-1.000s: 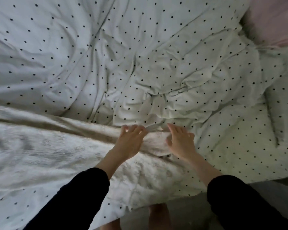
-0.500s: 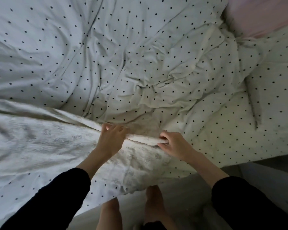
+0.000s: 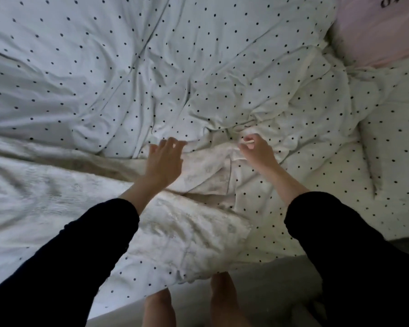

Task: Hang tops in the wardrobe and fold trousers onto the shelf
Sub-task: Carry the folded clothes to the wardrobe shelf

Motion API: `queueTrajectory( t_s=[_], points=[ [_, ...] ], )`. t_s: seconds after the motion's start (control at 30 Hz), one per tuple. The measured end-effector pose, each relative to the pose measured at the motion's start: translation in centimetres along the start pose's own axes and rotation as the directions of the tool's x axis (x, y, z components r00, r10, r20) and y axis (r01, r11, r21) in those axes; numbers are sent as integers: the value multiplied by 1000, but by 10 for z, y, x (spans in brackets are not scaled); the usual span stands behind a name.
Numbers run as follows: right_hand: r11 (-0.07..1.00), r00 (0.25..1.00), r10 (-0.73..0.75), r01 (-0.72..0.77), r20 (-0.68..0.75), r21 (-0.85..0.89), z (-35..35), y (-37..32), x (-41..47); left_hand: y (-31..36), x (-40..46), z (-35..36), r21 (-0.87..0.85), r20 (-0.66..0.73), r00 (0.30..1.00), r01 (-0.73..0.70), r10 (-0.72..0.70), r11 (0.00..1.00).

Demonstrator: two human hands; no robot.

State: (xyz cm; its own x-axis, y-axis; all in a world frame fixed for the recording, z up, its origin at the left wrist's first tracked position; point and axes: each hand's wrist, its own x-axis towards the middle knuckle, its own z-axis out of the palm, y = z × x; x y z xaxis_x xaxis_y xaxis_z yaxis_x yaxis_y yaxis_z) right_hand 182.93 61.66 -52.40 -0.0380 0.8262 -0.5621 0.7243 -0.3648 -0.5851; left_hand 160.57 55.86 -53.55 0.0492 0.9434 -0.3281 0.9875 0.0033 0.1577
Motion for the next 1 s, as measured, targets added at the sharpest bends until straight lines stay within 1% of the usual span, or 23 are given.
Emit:
queueTrajectory(
  t_s=[0.03,0.07,0.13,0.2,0.3,0.37,0.4,0.47,0.53,0.6,0.63,0.73,0.83,0.9,0.97,1.0],
  points=[
    [998,998,49,-47,42,-42,11,13,-6,3,-8,14,22,74,997,-27,25,999],
    [994,991,71,-61,111,-96,22,28,-17,4,-18,27,27,128,990,-60,56,998],
    [975,971,78,-26,228,-222,43,63,-44,6,-39,53,4,176,978,-118,116,993],
    [951,964,66,17,258,-309,57,90,-67,6,-56,69,-3,212,963,-171,168,985],
    [939,958,67,34,279,-341,67,108,-86,7,-72,82,-20,276,937,-215,212,976],
    [944,971,43,37,234,-327,69,109,-88,10,-78,83,-18,342,916,-216,209,976],
    [950,982,24,36,188,-310,70,107,-85,13,-78,82,-2,380,903,-217,202,976],
    [955,995,-4,34,102,-295,70,98,-75,19,-78,80,5,409,887,-237,214,972],
    [928,999,13,4,44,-373,72,87,-61,29,-78,75,-14,395,885,-262,247,965],
    [869,996,89,-66,23,-490,75,74,-47,38,-82,74,-43,354,896,-271,268,962],
    [853,990,136,-102,30,-513,78,69,-40,42,-83,73,-64,334,902,-267,273,962],
    [856,952,290,-213,96,-472,92,57,-24,51,-89,73,-107,317,901,-277,297,955],
    [851,909,403,-330,106,-409,102,56,-15,54,-93,71,-125,321,888,-304,328,945],
    [849,894,439,-382,88,-365,103,61,-15,52,-96,72,-184,288,892,-307,350,934],
    [894,902,418,-388,109,-224,102,67,-18,50,-98,70,-218,240,899,-318,367,923],
    [920,914,383,-366,131,-136,100,70,-22,49,-99,68,-217,239,899,-319,367,923]
  ],
)
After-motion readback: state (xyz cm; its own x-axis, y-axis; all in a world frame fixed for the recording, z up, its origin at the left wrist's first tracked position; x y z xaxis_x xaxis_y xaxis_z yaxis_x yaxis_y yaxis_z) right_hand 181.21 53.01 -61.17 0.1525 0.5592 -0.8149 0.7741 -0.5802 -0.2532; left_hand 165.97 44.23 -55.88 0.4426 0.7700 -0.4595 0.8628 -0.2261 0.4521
